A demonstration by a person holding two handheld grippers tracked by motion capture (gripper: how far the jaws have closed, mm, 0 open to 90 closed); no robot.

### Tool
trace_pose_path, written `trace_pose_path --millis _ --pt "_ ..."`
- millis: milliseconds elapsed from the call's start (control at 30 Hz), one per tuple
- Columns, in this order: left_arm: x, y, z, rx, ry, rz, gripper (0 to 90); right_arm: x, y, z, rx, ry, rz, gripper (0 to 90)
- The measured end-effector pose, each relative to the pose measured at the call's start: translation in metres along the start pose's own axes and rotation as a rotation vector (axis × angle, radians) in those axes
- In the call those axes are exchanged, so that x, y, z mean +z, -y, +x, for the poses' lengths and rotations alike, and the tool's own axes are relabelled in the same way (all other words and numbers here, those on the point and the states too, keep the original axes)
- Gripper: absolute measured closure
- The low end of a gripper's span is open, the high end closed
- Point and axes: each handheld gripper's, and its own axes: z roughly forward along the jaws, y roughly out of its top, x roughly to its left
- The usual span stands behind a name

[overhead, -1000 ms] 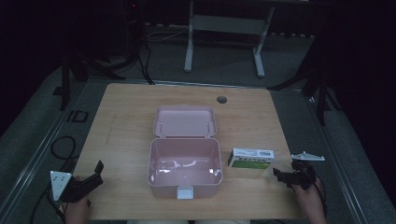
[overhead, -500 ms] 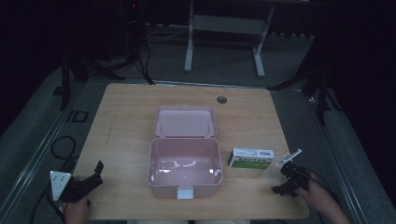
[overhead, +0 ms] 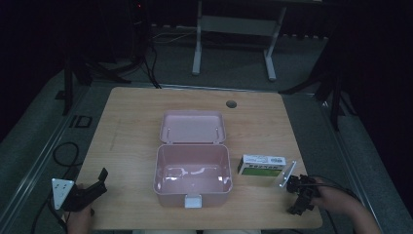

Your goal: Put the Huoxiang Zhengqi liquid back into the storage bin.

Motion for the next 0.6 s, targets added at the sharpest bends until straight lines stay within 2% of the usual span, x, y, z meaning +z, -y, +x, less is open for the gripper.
trace_pose_path --millis 67,100,133,167,200,233,333,500,600 --pt "0.000 0.000 0.000 0.000 0.000 0.000 0.3 -0.001 -0.001 0.001 -0.017 0.000 0.010 13.4" --pt "0.000 0.000 0.000 -0.001 0.001 0.000 0.3 -0.003 -0.002 0.003 -0.058 -0.009 0.024 13.5" --pt "0.000 0.000 0.000 -0.001 0.001 0.000 0.3 -0.003 -0.002 0.003 -0.058 -0.009 0.024 13.5" --pt "0.000 0.000 0.000 -0.001 0.002 0.000 0.3 -0.004 -0.003 0.004 -0.078 -0.024 0.031 13.5" --pt "0.000 0.000 0.000 -0.001 0.003 0.000 0.3 -0.006 -0.004 0.007 -0.127 -0.035 0.047 13.5" --pt "0.000 0.000 0.000 -0.001 0.003 0.000 0.3 -0.006 -0.004 0.007 -0.127 -0.035 0.047 13.5" --pt "0.000 0.000 0.000 -0.002 0.005 0.001 0.3 -0.010 -0.008 0.013 -0.187 0.003 0.075 13.7" --pt "0.000 0.000 0.000 -0.003 0.008 0.002 0.3 -0.014 -0.017 0.017 -0.211 -0.023 0.138 13.3" --pt "0.000 0.000 0.001 -0.004 0.011 0.003 0.3 -0.016 -0.020 0.019 -0.209 -0.014 0.155 12.4"
